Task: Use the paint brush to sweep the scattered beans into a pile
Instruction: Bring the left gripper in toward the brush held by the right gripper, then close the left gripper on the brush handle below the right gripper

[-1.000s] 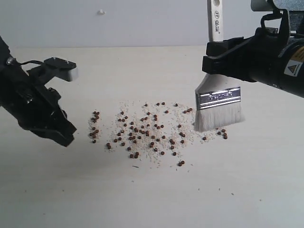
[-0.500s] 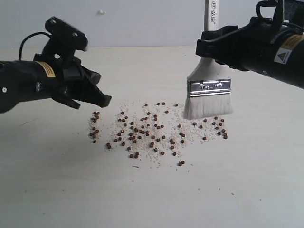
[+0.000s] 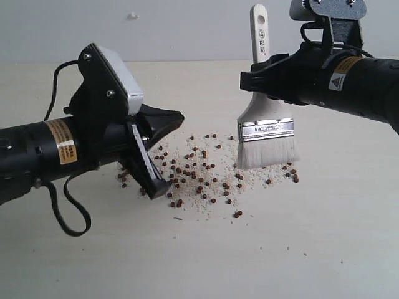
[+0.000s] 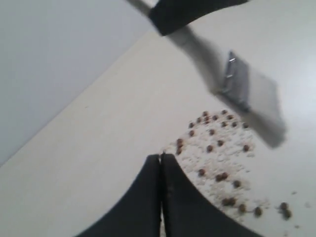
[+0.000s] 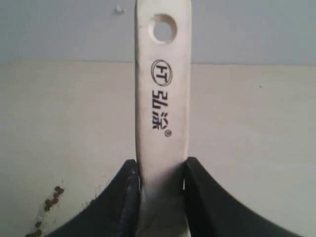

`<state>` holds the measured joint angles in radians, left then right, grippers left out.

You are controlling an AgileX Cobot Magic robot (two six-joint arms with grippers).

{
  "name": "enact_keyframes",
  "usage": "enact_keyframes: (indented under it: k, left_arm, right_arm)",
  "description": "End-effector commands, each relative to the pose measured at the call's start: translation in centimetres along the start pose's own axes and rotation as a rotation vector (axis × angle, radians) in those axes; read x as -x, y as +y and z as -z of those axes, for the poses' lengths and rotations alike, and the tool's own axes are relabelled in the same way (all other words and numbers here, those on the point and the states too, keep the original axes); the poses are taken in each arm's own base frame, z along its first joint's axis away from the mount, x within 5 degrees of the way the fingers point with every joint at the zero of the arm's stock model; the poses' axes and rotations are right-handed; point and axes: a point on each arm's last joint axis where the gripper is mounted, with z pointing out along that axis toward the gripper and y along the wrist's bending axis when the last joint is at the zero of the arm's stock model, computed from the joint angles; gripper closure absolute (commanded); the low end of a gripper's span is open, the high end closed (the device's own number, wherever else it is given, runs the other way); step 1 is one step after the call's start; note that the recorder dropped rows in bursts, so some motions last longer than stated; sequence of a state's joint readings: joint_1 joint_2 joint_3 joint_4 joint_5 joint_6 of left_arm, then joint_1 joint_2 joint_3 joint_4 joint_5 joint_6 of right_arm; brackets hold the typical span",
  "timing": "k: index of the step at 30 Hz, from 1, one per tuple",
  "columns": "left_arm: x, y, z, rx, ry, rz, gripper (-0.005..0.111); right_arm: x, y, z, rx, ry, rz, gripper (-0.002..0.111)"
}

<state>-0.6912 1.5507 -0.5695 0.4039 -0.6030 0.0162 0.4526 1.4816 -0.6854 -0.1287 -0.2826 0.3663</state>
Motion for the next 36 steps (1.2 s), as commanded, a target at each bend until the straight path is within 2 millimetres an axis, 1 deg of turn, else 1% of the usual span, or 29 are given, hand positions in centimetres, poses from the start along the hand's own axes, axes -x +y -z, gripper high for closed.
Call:
enact_keyframes:
  k: [1,4,8,9,11,13,14,15,16,17,19,21,29,36]
  left_arm:
    - [1.2,-1.4,0.5,-0.145,-0.131,0.062,0.107]
    - [2.0,-1.6,0.6,-0.175,-0.204,0.176,0.107]
    - [2.4,-1.5,0.7,-0.182,-0.247,0.266,0.105]
    - [2.4,-1.4,0.7,-0.178,-0.247,0.289,0.102]
    - [2.4,-1.3,0.7,-0.166,-0.244,0.326,0.09]
    - [2.2,-1.2,0.6,-0.161,-0.234,0.35,0.076]
    - [2.1,-1.2,0.5,-0.152,-0.23,0.362,0.067]
    - [1.9,-1.1,0.4,-0.145,-0.219,0.366,0.061]
    - [1.7,-1.1,0.2,-0.135,-0.208,0.347,0.056]
    - [1.5,-1.0,0.1,-0.123,-0.191,0.323,0.054]
    - [1.2,-0.9,-0.2,-0.111,-0.154,0.289,0.055]
    - [1.0,-0.9,-0.5,-0.108,-0.145,0.27,0.056]
    - [1.0,-0.3,-2.8,-0.095,-0.148,0.162,0.055]
    - [0.6,0.3,-4.4,-0.055,-0.138,0.211,0.055]
  right_arm:
    - [1.0,0.5,0.0,0.041,-0.092,0.011,0.108]
    - [1.2,0.5,0.0,0.047,-0.109,0.011,0.108]
    - [1.6,0.7,0.1,0.064,-0.153,0.016,0.108]
    - [1.7,0.7,0.1,0.067,-0.166,0.012,0.108]
    - [1.9,0.8,0.1,0.076,-0.19,0.012,0.108]
    - [2.1,0.9,0.2,0.083,-0.208,0.014,0.108]
    - [2.2,0.9,0.2,0.089,-0.222,0.016,0.108]
    - [2.3,1.0,0.2,0.094,-0.234,0.016,0.108]
    - [2.2,1.0,0.3,0.102,-0.251,0.016,0.108]
    - [2.3,1.0,0.4,0.114,-0.284,0.01,0.108]
    - [2.0,0.9,0.9,0.136,-0.359,-0.011,0.108]
    - [1.6,0.5,1.3,0.122,-0.414,-0.067,0.108]
    - [0.9,0.4,0.9,0.112,-0.364,-0.051,0.108]
    - [0.4,0.3,-0.1,0.151,-0.408,-0.114,0.108]
